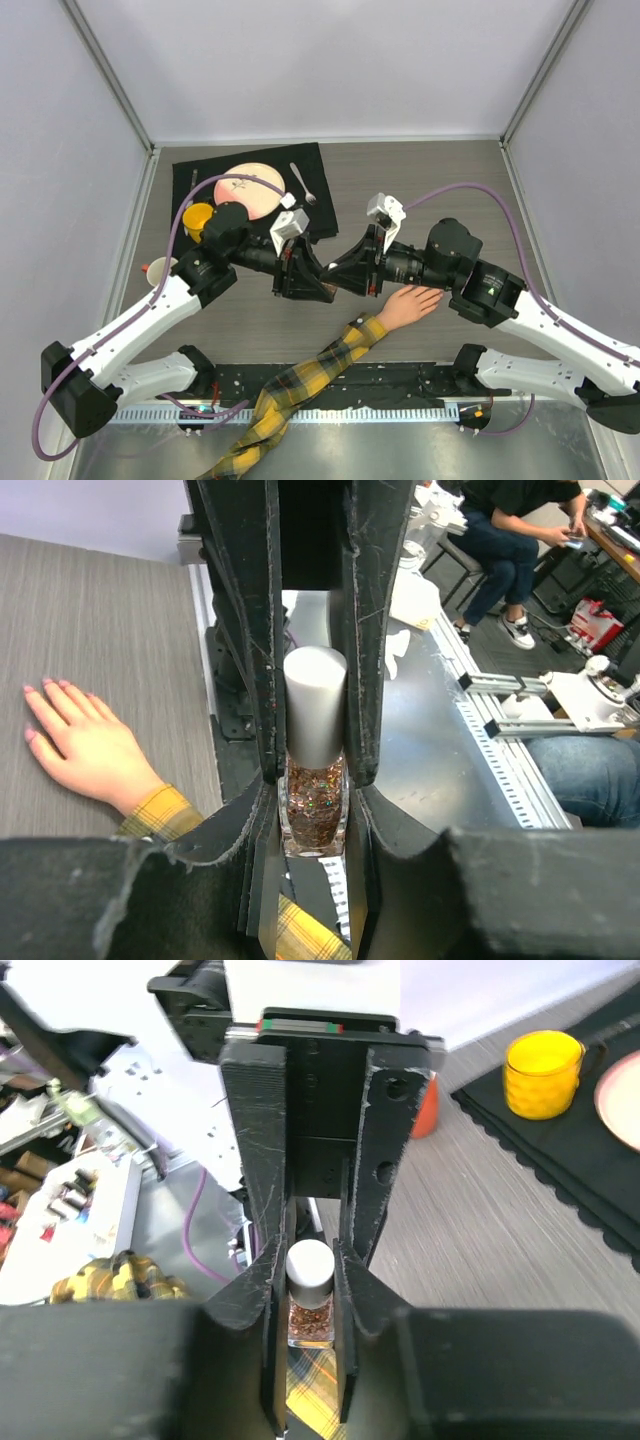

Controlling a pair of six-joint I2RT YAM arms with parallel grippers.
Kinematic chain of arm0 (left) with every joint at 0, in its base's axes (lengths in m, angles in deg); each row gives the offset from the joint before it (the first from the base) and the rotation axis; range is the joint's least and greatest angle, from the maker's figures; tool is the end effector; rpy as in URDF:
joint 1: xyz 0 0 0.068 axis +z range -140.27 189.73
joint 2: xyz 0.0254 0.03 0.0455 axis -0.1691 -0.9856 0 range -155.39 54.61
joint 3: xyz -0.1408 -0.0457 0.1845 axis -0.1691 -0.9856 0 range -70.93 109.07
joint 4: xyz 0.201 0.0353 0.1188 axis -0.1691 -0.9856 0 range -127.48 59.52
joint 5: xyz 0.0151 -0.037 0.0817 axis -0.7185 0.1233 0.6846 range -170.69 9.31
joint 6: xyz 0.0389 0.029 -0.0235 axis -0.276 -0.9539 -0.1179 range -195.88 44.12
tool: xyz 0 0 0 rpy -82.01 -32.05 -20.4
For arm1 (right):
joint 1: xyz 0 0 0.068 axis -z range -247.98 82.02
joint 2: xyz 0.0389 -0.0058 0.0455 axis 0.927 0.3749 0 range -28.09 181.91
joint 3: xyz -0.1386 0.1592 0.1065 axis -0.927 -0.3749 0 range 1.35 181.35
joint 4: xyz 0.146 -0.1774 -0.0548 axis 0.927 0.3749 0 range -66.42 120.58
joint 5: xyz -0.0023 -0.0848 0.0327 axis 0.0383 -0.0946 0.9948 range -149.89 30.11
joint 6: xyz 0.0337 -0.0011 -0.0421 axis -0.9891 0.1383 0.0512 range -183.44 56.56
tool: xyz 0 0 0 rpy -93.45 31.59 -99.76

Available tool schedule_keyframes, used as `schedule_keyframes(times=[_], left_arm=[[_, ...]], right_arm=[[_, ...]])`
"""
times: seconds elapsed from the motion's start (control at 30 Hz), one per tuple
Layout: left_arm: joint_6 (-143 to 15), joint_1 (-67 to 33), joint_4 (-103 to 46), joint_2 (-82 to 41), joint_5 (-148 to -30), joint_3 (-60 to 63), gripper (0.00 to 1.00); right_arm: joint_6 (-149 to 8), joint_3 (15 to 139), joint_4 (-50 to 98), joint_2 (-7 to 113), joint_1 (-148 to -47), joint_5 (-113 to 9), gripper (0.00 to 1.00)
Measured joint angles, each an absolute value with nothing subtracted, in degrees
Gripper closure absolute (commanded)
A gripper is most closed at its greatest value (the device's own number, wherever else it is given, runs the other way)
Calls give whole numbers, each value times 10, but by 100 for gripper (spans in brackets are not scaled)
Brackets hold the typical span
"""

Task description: Paint the nails

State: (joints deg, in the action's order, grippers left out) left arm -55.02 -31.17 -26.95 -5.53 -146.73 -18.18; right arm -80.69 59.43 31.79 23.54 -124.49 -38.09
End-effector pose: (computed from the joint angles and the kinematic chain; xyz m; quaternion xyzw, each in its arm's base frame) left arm 0.1443 -0.1683 0.3354 0.4730 0.5385 -0.6355 0.2871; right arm 0.0973 0.1710 0.3716 -0.3608 0.6197 0.5189 0.4653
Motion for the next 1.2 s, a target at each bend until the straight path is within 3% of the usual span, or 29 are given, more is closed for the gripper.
schedule_keyframes(times=[0.07,0.27,0.67,0.83,0.9,1.03,1.2], left_arm=[[-556,-311,-275,-55,-1456,-181,100],[-620,-308,-330,-52,-1327,-158,100],[-662,-307,-352,-39,-1151,-161,100],[-663,-307,-352,-36,-1138,-161,100],[-663,-307,-352,-33,-1137,-162,100],[-661,-307,-355,-25,-1138,-172,100],[-649,-299,-353,-21,-1213,-177,100]], right_arm=[[-809,603,335,237,-1248,-408,52],[-846,667,437,256,-1253,-572,33],[-909,804,522,332,-1260,-725,32],[-910,819,536,381,-1286,-754,37],[-909,822,542,400,-1295,-764,44],[-904,825,547,419,-1303,-773,99],[-842,791,517,393,-1299,-701,99]])
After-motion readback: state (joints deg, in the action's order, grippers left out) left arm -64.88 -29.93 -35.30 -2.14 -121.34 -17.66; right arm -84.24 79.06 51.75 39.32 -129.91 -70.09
